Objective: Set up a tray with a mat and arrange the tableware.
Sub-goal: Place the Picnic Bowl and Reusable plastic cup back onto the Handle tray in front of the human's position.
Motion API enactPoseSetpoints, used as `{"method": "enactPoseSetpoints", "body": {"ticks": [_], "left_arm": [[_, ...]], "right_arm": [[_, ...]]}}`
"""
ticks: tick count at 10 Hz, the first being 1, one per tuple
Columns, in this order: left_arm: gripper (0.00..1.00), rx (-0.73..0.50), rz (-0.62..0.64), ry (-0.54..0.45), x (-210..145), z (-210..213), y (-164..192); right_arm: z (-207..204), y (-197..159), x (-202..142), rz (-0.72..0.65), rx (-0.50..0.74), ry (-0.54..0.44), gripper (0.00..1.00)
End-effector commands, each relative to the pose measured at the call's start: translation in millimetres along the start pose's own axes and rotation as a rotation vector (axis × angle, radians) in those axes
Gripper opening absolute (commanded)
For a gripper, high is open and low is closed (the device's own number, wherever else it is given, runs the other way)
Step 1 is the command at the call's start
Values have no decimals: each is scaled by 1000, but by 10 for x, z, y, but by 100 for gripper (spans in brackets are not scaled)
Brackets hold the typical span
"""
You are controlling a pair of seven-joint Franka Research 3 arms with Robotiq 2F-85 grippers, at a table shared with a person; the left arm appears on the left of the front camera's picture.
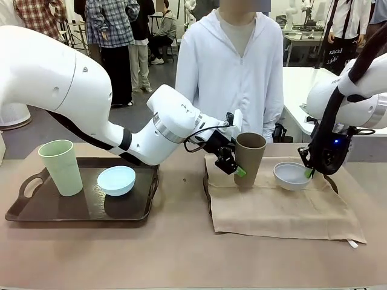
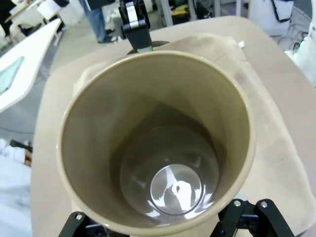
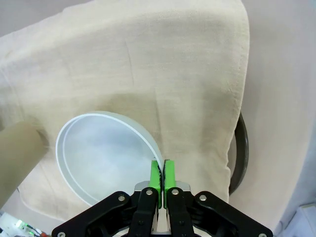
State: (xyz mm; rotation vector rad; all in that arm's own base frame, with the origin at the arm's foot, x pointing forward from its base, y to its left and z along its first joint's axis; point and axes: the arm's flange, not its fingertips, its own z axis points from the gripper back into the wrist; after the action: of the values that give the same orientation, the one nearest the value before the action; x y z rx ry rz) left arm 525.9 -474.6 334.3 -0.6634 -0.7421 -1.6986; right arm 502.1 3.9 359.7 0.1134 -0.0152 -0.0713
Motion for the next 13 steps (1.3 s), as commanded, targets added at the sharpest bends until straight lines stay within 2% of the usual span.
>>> {"method": "enactPoseSetpoints", "body": {"ticks": [1, 5, 6, 7, 8, 9, 10, 11, 12, 13], "left_arm": [[82, 12, -19, -18, -71, -51, 43], [82, -9, -2, -16, -129, -128, 44], [100, -14, 7, -16, -123, -112, 51], [100, -9, 14, -14, -120, -71, 57], [100, -4, 34, -20, -133, -24, 66], [100, 8, 64, -23, -167, 27, 67], [100, -1, 81, -18, -216, 102, 65], [100, -33, 106, -13, -263, 165, 63], [100, -98, 137, -23, -304, 229, 30], [100, -163, 149, -7, -315, 317, -27]], "right_arm": [[-57, -5, 25, 12, 10, -18, 4], [-68, -13, 10, 17, 8, -25, 4], [-55, -13, 13, 16, 7, -23, 64], [-20, -13, 12, 14, 7, -25, 63], [23, -31, 4, 9, 7, -29, 84], [64, -56, -9, 8, 7, -32, 27], [126, -84, -20, 3, 11, -42, 100], [175, -116, -30, -1, 18, -47, 47], [218, -156, -53, -4, 19, -50, 100], [275, -198, -77, -7, 22, -57, 67]]}}
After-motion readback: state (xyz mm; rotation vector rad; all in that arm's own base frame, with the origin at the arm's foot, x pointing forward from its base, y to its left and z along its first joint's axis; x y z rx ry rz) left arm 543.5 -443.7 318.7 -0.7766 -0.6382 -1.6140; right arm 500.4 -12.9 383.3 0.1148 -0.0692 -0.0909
